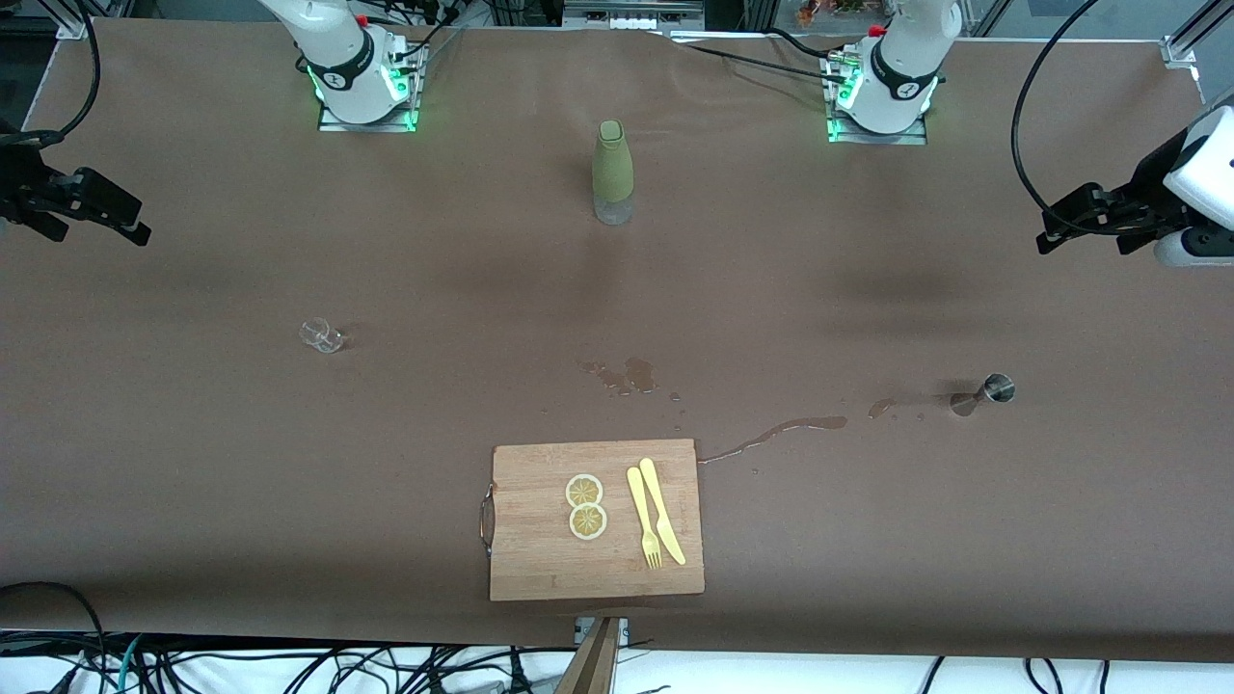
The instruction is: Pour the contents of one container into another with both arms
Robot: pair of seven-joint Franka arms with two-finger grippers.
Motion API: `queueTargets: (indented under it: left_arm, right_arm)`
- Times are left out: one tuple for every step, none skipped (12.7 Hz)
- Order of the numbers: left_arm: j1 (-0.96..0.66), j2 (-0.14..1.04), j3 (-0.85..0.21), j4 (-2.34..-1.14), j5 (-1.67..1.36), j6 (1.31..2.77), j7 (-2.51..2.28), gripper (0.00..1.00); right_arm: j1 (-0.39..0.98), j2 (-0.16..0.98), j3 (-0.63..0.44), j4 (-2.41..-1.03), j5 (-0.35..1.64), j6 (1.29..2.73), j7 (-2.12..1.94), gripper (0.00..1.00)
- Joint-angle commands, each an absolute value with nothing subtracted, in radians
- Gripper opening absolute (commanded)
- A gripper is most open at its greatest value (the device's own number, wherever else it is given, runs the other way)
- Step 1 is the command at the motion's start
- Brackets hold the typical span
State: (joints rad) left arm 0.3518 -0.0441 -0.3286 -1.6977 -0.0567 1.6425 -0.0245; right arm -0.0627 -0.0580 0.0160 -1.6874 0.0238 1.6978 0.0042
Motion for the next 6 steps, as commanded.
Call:
queueTargets:
  left_arm:
    - [0.356, -0.051, -0.337, -1.69, -0.025, 1.634, -0.032, 1.0]
    - [0.356, -0.052, -0.344, -1.692, -0.025, 1.631, -0.038, 1.0]
    - [0.356, -0.051, -0.35, -1.692, -0.026, 1.632, -0.041, 1.0]
    - [0.356, -0.051, -0.351, -1.692, -0.025, 1.634, -0.043, 1.0]
    - [0.356, -0.051, -0.351, -1.692, -0.025, 1.634, -0.043, 1.0]
    - [0.356, -0.052, -0.351, -1.692, -0.025, 1.632, -0.041, 1.0]
  right_arm:
    - [-0.057, -0.063, 0.012, -1.689, 0.009, 1.69, 0.021, 1.0]
    - [-0.058, -0.063, 0.012, -1.687, 0.009, 1.69, 0.021, 1.0]
    - [-0.058, -0.061, 0.012, -1.687, 0.009, 1.69, 0.02, 1.0]
    - [-0.058, -0.061, 0.012, -1.687, 0.009, 1.69, 0.02, 1.0]
    - [-0.058, -0.061, 0.012, -1.687, 0.009, 1.692, 0.02, 1.0]
    - [-0.058, -0.061, 0.012, -1.689, 0.009, 1.69, 0.02, 1.0]
